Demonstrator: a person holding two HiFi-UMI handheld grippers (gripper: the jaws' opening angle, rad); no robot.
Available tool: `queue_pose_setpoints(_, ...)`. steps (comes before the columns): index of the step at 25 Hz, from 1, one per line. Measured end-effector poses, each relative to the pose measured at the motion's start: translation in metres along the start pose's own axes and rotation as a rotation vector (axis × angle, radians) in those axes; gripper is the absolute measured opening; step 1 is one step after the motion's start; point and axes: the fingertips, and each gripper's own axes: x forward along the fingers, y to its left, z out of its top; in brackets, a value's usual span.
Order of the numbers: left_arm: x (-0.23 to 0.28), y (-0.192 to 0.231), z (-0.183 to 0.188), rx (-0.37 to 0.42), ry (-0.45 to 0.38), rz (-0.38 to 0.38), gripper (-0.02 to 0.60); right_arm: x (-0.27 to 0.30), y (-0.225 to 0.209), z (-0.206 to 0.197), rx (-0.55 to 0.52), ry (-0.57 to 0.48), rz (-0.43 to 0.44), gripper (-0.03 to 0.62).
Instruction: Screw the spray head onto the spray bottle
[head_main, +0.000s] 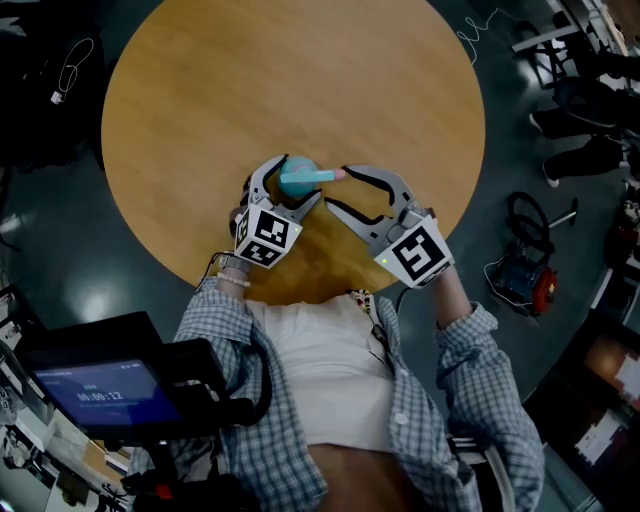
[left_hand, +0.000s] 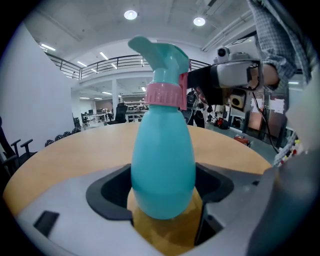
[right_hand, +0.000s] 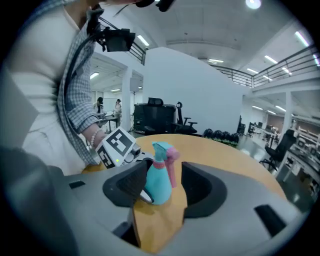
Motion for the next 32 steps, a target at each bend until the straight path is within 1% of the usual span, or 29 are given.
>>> queue_pose_setpoints(1, -0.001, 0.000, 0.000, 0.001, -0.001, 0.000, 0.394, -0.004, -0.002, 0.003, -0.039, 0.009, 0.033, 0.203)
queue_pose_setpoints(2, -0.001, 0.001, 0.001, 0.001, -0.002, 0.001, 0.394, -0.005, -0.004, 0.006, -0.078, 0.021, 0.070, 0.212)
queue_pose_setpoints(6, -0.001, 0.001, 0.001, -0.002, -0.004, 0.003, 0.394, 0.010, -0.008, 0.008, -0.219, 0.090, 0.219, 0.215)
queue_pose_setpoints(8, -0.001, 0.000, 0.000, -0.003, -0.003, 0.003, 0.394, 0.023, -0.002, 0.004, -0.262, 0.111, 0.273, 0.215)
queue_pose_setpoints(10, -0.001, -0.001, 0.000, -0.005, -0.002, 0.003, 0.394, 0.035, 0.006, 0.001, -0.281, 0.119, 0.301, 0.215)
queue_pose_setpoints(13, -0.002, -0.002, 0.000, -0.005, -0.003, 0.004, 0.394, 0.048, 0.017, 0.000, -0.331, 0.123, 0.305, 0.213)
queue_pose_setpoints(16, -0.001, -0.002, 0.001, -0.007, -0.002, 0.006, 0.394, 0.054, 0.020, 0.000, -0.386, 0.137, 0.305, 0.126)
queue_pose_setpoints(17, -0.001, -0.002, 0.001, -0.007, -0.002, 0.006, 0.394, 0.054, 0.019, -0.001, -0.395, 0.145, 0.313, 0.124)
queue_pose_setpoints(20, -0.001, -0.002, 0.002, -0.004, -0.003, 0.004, 0.394, 0.054, 0.017, -0.002, -0.372, 0.184, 0.361, 0.124)
queue_pose_setpoints(22, 0.000, -0.002, 0.002, 0.000, -0.003, 0.003, 0.394, 0.054, 0.015, -0.003, -0.322, 0.229, 0.414, 0.124)
queue_pose_setpoints(25, 0.001, -0.003, 0.002, 0.004, -0.002, 0.002, 0.394, 0.057, 0.012, -0.002, -0.182, 0.310, 0.509, 0.120)
queue_pose_setpoints(27, 0.001, -0.003, 0.002, 0.003, -0.001, 0.002, 0.394, 0.058, 0.013, -0.002, -0.104, 0.342, 0.557, 0.120)
queue_pose_setpoints(30, 0.001, -0.003, 0.002, 0.004, 0.002, 0.002, 0.394, 0.060, 0.013, -0.003, -0.033, 0.352, 0.575, 0.121)
queue_pose_setpoints(32, 0.002, -0.003, 0.002, 0.004, 0.003, 0.004, 0.394, 0.060, 0.012, -0.003, 0.007, 0.351, 0.543, 0.121)
